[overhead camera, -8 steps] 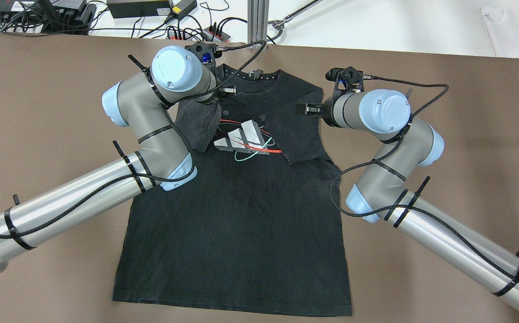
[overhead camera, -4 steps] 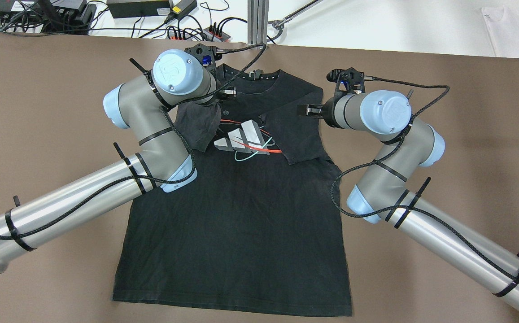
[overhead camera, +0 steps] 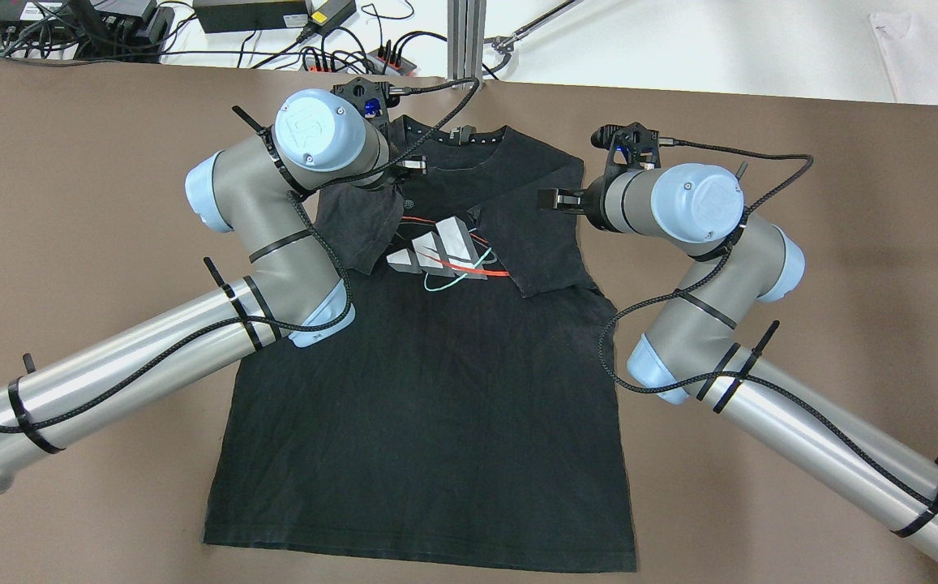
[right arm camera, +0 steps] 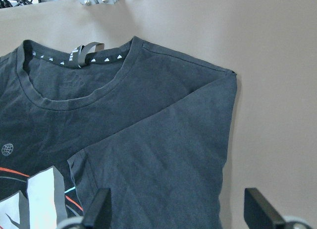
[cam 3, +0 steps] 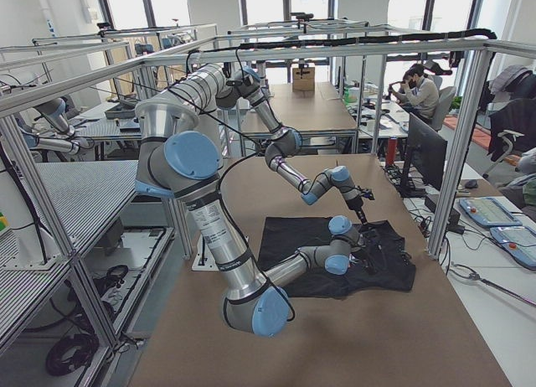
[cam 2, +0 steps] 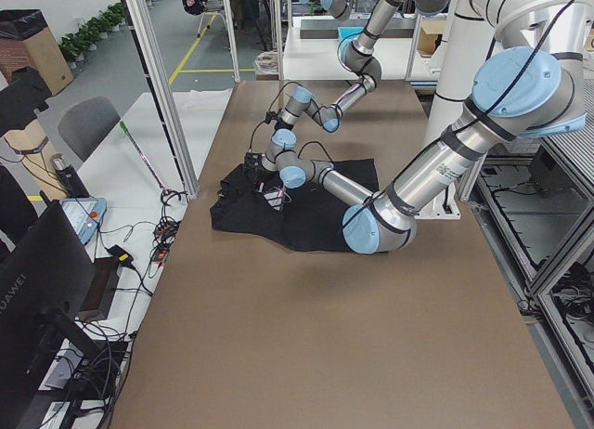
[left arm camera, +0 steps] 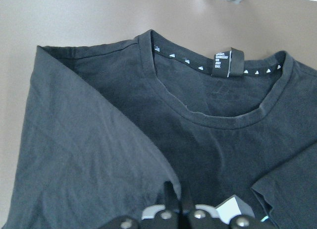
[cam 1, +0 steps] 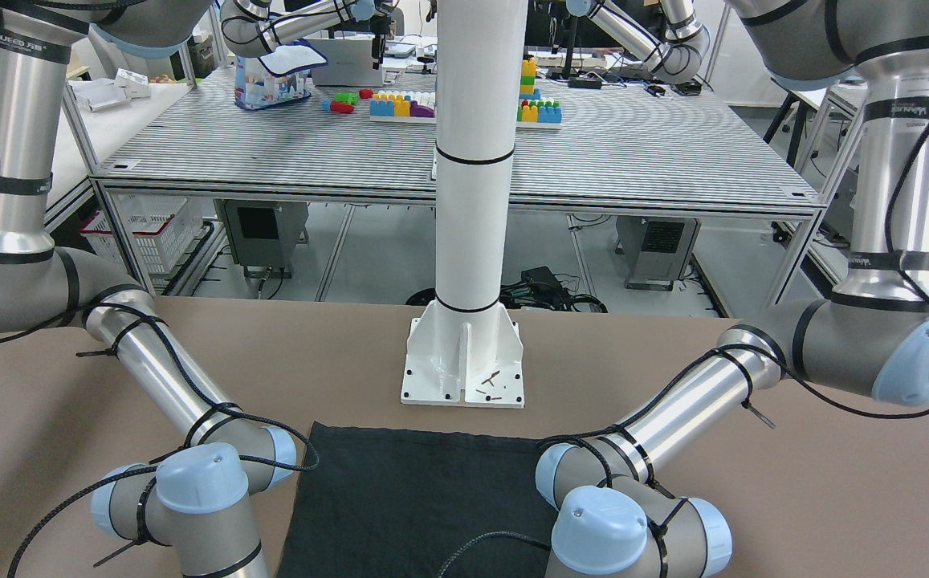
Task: Fold clothes
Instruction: 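Grasp the sleeve nearest the left gripper and fold it over the chest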
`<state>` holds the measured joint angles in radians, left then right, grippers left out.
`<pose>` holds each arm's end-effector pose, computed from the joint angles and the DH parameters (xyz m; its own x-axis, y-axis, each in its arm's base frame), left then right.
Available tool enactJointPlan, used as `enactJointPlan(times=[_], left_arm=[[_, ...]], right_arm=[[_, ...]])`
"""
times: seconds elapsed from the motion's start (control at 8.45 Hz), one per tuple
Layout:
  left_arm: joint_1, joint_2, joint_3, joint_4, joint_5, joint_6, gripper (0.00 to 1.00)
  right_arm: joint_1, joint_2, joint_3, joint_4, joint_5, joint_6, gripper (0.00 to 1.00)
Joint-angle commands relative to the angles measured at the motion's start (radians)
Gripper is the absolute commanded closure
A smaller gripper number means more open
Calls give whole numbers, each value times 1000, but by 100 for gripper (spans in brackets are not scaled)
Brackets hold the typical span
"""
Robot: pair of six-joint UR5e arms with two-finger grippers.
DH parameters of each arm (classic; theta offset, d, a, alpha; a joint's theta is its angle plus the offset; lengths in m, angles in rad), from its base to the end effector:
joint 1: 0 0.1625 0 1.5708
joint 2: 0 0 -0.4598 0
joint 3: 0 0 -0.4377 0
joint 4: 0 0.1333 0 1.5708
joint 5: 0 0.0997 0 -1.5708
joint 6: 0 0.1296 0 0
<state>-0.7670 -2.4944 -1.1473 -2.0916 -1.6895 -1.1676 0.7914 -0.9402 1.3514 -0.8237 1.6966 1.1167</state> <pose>0.5753 -0.7183 0.2121 0.5879 -0.0256 -0.8085 0.4193 0.8643 0.2776 -0.5002 -0.6727 0.3191 0.5273 -0.0855 0.8453 -0.4380 0.8252 0.3567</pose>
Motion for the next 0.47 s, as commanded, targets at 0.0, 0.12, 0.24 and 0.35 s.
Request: enactJointPlan(times=[0.0,0.12,0.24,0.35], left_arm=[[-9,6,0,-16,1,3,0],[-20,11,0,-24,-1,6,0],[-28,25,0,-40,-2,8,0],[-47,69,-9,-115,-15,8,0]], right_arm=[[0,1,0,0,0,-2,6],[0,1,-1,-2,-2,-2,6],[0,1,-2,-2,-2,-2,6],[0,1,0,-2,0,-2,6]])
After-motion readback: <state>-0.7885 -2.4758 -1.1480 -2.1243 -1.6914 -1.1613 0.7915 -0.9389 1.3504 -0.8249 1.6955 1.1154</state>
